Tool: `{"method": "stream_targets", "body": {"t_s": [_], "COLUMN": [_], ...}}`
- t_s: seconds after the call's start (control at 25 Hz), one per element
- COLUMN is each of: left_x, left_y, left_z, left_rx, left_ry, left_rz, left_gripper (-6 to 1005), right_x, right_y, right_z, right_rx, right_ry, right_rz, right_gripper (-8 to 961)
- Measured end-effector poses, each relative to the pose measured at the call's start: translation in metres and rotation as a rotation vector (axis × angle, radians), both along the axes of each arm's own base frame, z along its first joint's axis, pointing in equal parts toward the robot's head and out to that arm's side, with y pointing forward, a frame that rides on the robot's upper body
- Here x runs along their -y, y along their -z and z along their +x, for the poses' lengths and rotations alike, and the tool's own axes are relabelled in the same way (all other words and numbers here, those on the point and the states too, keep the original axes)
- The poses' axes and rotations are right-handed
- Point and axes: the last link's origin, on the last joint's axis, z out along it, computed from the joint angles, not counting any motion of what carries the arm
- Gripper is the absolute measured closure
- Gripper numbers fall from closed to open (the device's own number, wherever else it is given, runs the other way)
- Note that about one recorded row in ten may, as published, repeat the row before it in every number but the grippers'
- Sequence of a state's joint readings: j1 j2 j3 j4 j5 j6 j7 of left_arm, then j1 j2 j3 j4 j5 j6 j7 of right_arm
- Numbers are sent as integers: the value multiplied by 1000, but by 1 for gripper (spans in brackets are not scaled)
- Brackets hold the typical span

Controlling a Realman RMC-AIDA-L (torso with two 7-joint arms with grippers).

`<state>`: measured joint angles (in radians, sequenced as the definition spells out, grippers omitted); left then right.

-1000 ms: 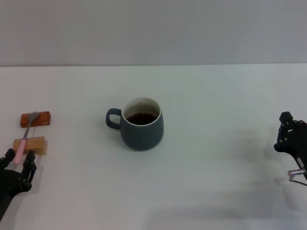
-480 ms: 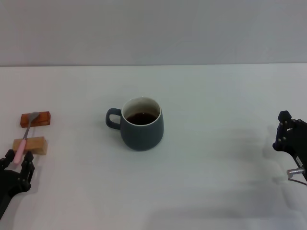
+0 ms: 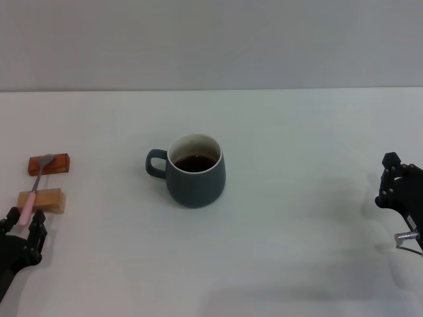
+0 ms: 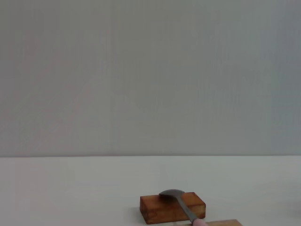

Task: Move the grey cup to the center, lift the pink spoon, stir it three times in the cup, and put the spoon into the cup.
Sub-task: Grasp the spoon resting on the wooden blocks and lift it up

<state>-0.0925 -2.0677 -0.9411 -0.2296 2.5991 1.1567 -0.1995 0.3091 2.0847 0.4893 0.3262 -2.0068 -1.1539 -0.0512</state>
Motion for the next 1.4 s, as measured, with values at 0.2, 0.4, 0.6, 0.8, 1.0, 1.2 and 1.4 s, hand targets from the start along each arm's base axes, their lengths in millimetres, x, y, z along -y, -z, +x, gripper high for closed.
{"method": "stream_targets", "body": {"t_s": [0.2,0.4,0.6,0.8,1.0,1.2,1.4], "left_x": [1,1,3,3,3,2,0], "left_y": [0,0,0,0,0,0,0], "left_z": [-1,-1,-2,-2,-1,-1,0], "left_rx": [0,0,1,0,2,3,7], "left_ry": [-3,-4,-7,-7,-5,-4,2], "left_rz": [1,1,2,0,0,1,-4], "left_gripper": [582,620,660,667,669,671,673], "right_x": [2,1,0,0,0,0,1], "right_y": [-1,-1,-1,-1,-1,-1,-1], "right_z": [0,-1,-2,-2,-2,-1,-1], "right_rx": [-2,-2,-4,-2,-2,-1,-1], "right_ry": [-5,-8,-12,-13,-13,-11,-10], "right_rz": [7,8,7,8,8,8,9], "right_gripper": [954,953,953,953,953,953,953]}}
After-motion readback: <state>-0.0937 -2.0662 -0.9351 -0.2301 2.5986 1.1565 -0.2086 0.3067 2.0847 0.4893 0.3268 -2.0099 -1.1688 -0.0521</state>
